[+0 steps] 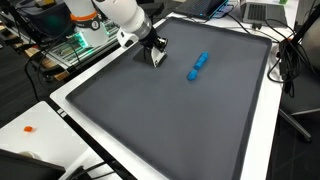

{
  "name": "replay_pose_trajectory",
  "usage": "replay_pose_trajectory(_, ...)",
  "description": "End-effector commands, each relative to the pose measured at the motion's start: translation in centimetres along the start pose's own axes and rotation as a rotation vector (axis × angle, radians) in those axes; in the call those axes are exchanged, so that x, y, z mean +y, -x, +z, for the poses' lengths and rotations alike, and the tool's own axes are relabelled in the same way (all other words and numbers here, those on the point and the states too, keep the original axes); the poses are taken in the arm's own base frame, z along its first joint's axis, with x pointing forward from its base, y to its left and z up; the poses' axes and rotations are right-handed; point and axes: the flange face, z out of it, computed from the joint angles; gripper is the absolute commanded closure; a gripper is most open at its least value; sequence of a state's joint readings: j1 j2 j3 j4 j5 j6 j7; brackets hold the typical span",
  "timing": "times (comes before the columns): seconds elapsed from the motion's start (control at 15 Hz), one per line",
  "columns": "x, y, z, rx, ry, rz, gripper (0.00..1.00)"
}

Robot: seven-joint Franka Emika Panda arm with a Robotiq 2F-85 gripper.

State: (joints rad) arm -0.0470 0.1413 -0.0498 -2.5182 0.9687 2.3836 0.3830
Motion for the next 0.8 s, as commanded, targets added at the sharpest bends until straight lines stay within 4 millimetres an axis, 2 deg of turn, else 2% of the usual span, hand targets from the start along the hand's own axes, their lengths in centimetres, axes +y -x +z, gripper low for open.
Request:
replay_pose_trajectory(0.0, 0.02, -0.13, 0.57, -0.015, -0.012, -0.008, 0.99)
replay_pose_trajectory(0.73, 0.05, -0.41, 0.82, -0.010, 0.003, -0.006, 0.99)
